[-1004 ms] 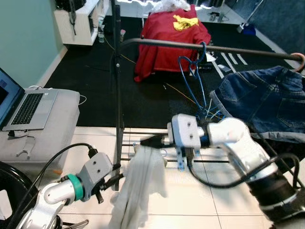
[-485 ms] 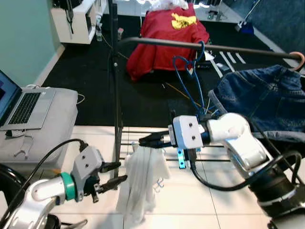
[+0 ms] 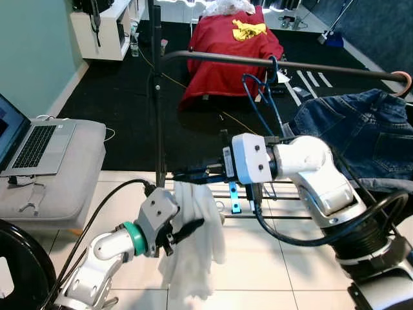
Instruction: Hang hanger
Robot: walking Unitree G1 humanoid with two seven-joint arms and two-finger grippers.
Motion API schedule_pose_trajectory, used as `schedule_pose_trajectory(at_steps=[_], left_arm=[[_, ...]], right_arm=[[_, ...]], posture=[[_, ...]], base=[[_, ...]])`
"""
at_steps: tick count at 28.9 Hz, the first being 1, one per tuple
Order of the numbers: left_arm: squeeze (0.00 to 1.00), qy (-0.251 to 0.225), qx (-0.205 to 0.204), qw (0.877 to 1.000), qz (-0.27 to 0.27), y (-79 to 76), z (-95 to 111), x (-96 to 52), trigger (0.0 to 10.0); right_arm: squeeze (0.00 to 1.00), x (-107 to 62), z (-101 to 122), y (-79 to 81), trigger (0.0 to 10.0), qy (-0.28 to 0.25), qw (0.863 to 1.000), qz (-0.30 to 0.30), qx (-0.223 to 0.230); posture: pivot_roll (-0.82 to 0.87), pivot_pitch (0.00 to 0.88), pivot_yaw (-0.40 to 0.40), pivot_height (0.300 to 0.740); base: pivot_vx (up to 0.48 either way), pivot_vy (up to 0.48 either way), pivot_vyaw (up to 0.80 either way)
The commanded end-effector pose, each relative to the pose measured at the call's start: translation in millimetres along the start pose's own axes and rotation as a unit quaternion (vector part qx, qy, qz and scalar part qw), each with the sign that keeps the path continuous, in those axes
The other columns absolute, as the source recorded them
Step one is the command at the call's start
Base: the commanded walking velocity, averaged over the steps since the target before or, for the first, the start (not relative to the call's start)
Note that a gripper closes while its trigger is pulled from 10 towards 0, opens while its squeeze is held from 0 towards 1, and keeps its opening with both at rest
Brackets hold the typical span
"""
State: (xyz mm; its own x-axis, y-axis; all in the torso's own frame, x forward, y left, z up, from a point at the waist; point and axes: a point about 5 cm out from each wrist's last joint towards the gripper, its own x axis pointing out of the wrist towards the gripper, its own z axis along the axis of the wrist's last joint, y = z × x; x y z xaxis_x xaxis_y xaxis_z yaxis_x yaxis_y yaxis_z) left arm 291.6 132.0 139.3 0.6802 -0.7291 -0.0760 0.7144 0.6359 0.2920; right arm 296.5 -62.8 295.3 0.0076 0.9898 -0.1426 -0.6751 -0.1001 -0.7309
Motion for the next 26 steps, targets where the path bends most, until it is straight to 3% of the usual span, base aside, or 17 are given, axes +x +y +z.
schedule_pose_trajectory(at_steps=[1, 8, 15, 20, 21, 24, 25, 26], left_arm=[[0.0, 0.017, 0.003, 1.0, 0.016, 5.1, -7.4, -7.1, 0.0], [0.0, 0.051, 0.052, 0.997, 0.022, 19.5, -13.1, -32.5, 0.0], [0.0, 0.049, 0.06, 0.997, 0.002, 16.5, -12.1, -33.8, 0.0], [0.0, 0.005, 0.075, 0.996, 0.042, 21.8, 6.1, -23.0, 0.0], [0.0, -0.042, 0.087, 0.987, 0.128, 36.3, 26.6, -13.4, 0.0], [0.0, -0.065, 0.088, 0.979, 0.171, 43.5, 37.0, -10.3, 0.0], [0.0, -0.088, 0.078, 0.973, 0.201, 48.5, 47.5, -8.4, 1.8], [0.0, -0.102, 0.069, 0.969, 0.214, 50.9, 53.5, -7.6, 1.8]], right_arm=[[0.0, -4.6, 9.2, -5.6, 10.0, -0.013, 1.0, -0.009, -0.015], [0.0, -14.4, 2.8, -2.7, 10.0, 0.003, 1.0, -0.026, 0.002], [0.0, -15.0, 2.0, -2.4, 10.0, 0.004, 1.0, -0.029, 0.004], [0.0, -13.9, 0.7, 1.0, 10.0, -0.002, 0.999, -0.036, 0.02], [0.0, -8.3, -5.8, 14.8, 10.0, -0.023, 0.995, -0.049, 0.079], [0.0, -5.2, -10.7, 22.3, 10.0, -0.033, 0.991, -0.061, 0.114], [0.0, -1.3, -19.1, 30.4, 10.0, -0.041, 0.984, -0.086, 0.151], [0.0, 1.1, -24.5, 35.2, 10.0, -0.044, 0.979, -0.103, 0.173]], posture=[[-0.1, 0.119, -0.016, 0.74], [-0.09, 0.128, -0.007, 0.74], [-0.09, 0.129, -0.004, 0.74], [-0.09, 0.127, -0.009, 0.74], [-0.09, 0.129, -0.014, 0.74], [-0.09, 0.129, -0.015, 0.74], [-0.09, 0.13, -0.016, 0.74], [-0.09, 0.13, -0.016, 0.74]], base=[[0.0, 0.0, 0.0], [0.0, 0.0, 0.0], [0.0, 0.0, 0.0], [0.0, 0.0, 0.0], [0.0, 0.0, 0.0], [0.0, 0.0, 0.0], [0.0, 0.0, 0.0], [0.0, 0.0, 0.0]])
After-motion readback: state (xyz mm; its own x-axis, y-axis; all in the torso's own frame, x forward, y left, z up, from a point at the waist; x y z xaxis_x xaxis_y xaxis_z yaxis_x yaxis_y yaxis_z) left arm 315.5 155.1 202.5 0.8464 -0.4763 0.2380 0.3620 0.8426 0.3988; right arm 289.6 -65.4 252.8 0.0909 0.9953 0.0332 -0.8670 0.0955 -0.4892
